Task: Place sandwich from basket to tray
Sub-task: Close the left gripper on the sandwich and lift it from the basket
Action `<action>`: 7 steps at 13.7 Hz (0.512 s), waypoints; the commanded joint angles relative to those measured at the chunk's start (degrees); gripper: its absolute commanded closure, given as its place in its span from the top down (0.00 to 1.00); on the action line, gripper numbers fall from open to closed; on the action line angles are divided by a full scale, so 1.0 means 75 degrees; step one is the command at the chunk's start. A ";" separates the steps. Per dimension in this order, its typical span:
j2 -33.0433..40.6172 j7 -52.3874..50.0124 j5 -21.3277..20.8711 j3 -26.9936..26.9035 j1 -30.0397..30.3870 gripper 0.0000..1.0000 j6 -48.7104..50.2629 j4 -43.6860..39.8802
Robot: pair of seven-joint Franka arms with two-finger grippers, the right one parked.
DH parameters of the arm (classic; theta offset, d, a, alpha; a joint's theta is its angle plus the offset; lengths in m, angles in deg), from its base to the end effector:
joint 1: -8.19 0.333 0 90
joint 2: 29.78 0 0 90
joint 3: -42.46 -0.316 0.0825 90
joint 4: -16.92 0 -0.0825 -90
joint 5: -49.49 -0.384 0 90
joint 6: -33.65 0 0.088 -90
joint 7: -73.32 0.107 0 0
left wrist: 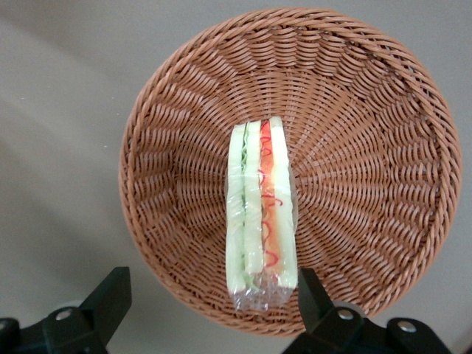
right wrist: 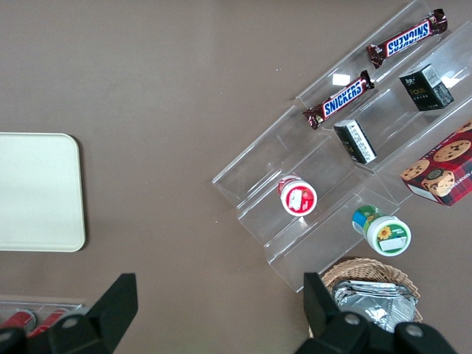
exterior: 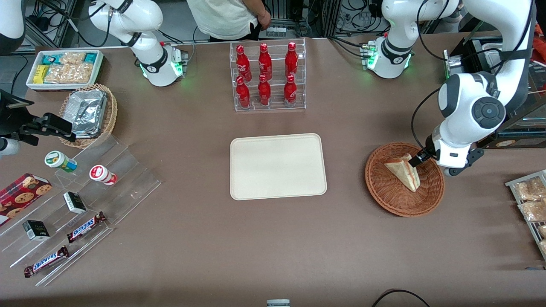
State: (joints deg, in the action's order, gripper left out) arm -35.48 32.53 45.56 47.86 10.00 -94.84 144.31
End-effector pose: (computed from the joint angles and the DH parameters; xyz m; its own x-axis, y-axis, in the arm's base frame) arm 0.5285 -0.0310 0.3237 0.8215 0.5692 -0.0343 0.5652 -0.8207 -0.0834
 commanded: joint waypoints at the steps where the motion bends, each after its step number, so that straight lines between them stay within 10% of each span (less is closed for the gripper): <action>1: -0.0224 -0.0234 -0.0062 0.0018 -0.0042 1.00 -0.0386 0.0007; 7: -0.0657 -0.0749 -0.0026 0.0311 -0.0042 1.00 -0.0972 -0.0005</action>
State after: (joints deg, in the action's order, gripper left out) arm -39.36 29.49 45.58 49.45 9.97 -100.15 144.32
